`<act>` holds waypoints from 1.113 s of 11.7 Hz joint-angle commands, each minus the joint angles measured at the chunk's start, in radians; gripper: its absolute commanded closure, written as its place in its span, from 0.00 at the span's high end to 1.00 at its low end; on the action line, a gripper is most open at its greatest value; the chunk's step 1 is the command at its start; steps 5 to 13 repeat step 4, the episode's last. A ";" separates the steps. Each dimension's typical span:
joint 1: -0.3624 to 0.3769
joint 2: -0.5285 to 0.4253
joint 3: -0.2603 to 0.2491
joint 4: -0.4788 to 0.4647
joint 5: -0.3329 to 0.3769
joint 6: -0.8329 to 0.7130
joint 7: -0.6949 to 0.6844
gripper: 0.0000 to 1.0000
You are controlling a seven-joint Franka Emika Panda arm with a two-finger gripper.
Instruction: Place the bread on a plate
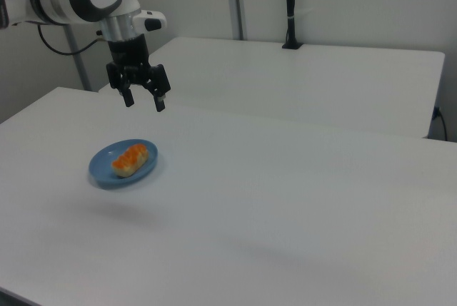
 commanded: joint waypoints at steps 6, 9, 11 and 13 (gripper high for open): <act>0.010 -0.029 -0.025 -0.020 0.022 -0.005 -0.016 1.00; 0.010 -0.029 -0.025 -0.020 0.022 -0.005 -0.016 1.00; 0.010 -0.029 -0.025 -0.020 0.022 -0.005 -0.016 1.00; 0.010 -0.029 -0.025 -0.020 0.022 -0.005 -0.016 1.00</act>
